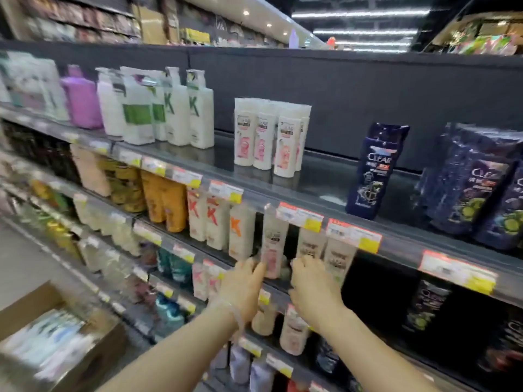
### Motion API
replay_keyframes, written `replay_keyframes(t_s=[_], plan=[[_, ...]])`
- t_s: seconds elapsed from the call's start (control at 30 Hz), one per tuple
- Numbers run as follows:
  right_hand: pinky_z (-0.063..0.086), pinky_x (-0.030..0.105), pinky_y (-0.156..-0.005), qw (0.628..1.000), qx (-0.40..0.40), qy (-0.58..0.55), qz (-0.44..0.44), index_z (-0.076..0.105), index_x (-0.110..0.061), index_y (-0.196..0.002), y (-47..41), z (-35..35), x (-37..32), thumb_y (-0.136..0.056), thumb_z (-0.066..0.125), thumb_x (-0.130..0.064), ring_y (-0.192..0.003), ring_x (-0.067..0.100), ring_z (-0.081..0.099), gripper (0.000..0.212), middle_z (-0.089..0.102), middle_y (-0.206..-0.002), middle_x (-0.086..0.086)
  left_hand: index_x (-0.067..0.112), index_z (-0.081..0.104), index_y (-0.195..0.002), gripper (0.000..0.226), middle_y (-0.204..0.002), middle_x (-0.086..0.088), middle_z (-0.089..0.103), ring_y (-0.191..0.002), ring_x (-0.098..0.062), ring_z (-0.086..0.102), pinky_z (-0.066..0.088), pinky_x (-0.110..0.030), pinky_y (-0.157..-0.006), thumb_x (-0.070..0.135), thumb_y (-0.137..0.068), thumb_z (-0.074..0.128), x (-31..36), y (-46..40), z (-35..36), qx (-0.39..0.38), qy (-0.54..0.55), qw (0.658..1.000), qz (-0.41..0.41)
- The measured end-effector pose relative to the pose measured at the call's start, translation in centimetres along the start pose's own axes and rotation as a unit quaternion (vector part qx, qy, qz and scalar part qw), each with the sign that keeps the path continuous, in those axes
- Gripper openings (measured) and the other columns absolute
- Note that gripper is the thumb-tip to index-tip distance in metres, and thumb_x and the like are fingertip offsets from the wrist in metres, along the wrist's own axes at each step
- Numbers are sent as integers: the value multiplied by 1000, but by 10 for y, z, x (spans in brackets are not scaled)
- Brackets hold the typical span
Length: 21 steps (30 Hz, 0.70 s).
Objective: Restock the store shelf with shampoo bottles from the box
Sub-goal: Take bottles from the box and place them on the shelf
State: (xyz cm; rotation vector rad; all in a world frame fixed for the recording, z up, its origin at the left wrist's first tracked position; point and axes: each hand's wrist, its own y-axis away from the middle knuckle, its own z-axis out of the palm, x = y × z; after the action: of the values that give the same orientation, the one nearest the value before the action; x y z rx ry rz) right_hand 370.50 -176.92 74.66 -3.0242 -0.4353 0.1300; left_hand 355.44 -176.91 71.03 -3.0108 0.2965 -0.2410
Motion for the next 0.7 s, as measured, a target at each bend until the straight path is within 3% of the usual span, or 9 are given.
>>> replay_keyframes(t_s=[0.1,0.2,0.27,0.33,0.43,0.57,0.7], plan=[[40,39,-89,997,-77,11,-23,43,-12,-123,-13,33,-72,-90,51,-14,-118,30,41,34,43,-128,10,10,26,-136,65,-138,-12,33,-126,-33,34,38,-41,-95,11,-79,58,-76,47,5,-81,-51,990,-108],[42,41,-91,991,-120,34,-45,33,-8,-135,-20,68,-145,-89,51,-11,-121,33,41,49,40,-134,13,11,31,-131,55,-133,-13,36,-123,-33,34,38,-42,-94,13,-83,57,-149,103,8,-117,-68,976,-173],[44,37,-77,984,-159,34,-67,35,-8,-132,-21,90,-205,-88,51,-7,-117,31,42,47,41,-132,14,11,30,-132,57,-134,-14,34,-123,-35,33,37,-43,-93,11,-82,57,-205,147,7,-142,-92,963,-208],[36,34,-62,976,-191,35,-102,41,-10,-124,-18,109,-262,-87,50,-5,-107,27,44,38,44,-126,14,9,30,-131,58,-134,-16,34,-123,-35,33,37,-44,-93,7,-80,58,-258,189,4,-160,-104,951,-243],[40,36,-73,968,-207,40,-139,42,-11,-120,-14,133,-340,-88,52,-10,-112,30,47,34,46,-124,13,10,35,-127,53,-131,-14,38,-122,-33,35,39,-42,-93,7,-79,59,-330,245,-1,-172,-97,931,-306],[41,39,-92,956,-227,39,-181,31,-11,-135,-19,160,-423,-87,58,-19,-124,31,40,55,41,-134,13,15,32,-129,66,-133,-12,36,-124,-31,33,38,-38,-96,13,-72,65,-407,296,-3,-205,-68,902,-374],[39,44,-100,943,-248,56,-213,33,-11,-132,-48,181,-487,-84,63,-21,-128,32,35,57,38,-137,13,15,27,-134,73,-139,-11,32,-130,-31,26,31,-41,-99,17,-71,64,-470,312,0,-224,-72,885,-402]])
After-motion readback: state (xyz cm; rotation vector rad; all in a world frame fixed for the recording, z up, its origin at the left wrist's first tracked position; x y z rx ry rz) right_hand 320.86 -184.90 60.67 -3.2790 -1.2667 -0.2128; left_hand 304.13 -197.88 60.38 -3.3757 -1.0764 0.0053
